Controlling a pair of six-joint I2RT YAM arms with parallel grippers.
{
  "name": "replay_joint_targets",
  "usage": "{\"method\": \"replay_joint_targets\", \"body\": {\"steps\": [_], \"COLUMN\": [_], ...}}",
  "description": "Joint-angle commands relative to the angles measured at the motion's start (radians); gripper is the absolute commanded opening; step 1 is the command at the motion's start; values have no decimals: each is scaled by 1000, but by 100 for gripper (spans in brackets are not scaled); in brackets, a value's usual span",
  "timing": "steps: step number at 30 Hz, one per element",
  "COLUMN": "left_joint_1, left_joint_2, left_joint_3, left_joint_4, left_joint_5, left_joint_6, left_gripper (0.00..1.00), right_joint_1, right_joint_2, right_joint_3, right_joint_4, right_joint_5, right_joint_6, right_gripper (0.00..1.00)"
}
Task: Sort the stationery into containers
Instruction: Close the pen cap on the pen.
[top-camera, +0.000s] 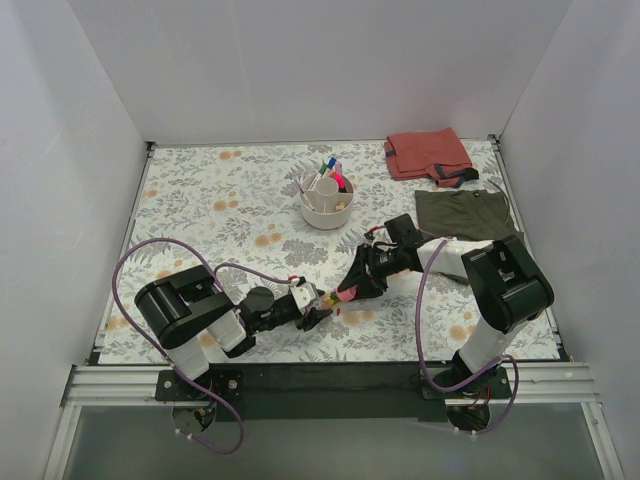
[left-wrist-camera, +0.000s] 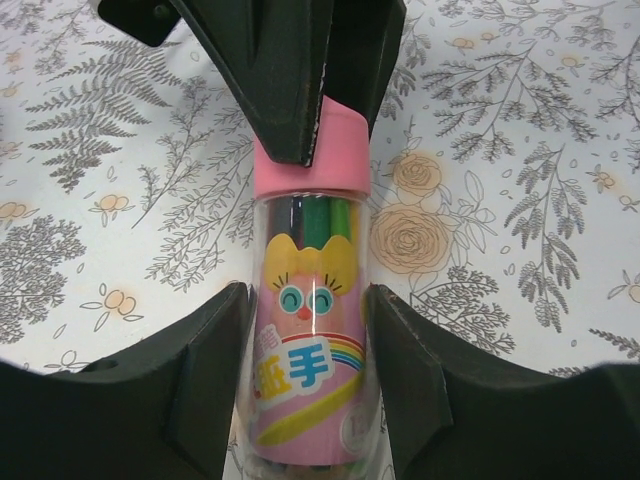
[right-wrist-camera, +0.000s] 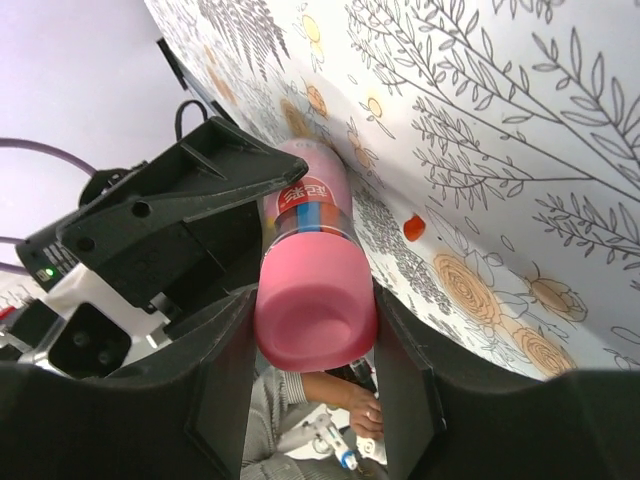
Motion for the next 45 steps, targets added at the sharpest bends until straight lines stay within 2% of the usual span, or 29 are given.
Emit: {"method": "replay_joint_targets", "body": {"steps": [1,11,20,27,33,38,45], "left_joint_1": [-32,-41,-72,-105,-112,-112,-112], "left_joint_2": [51,120,198,229,194,171,152], "left_joint_3": [95,198,246,258,220,204,250], "left_joint_4": [21,12,-13,-2,30,27,-80], "left_joint_5": [-84,-170,-157,-208,-230,-194,-181], "left_joint_6": [76,125,90,102,107,102,75], "left_gripper": [0,0,0,0,0,0,0], "right_joint_1": [110,110,101,98,88,81,96], "right_joint_2": [-8,21,-11,2,-27,-39,-36], "right_joint_3": [38,54,72,-12,5,58,118], "right_joint_4": [121,133,204,129,161,156,116], "right_joint_5": [-200,-214,-223,-239,-216,-199,-173], "right_joint_6": [210,305,310,317,195,121,30], "right_gripper": [1,1,1,1,2,1,1]}}
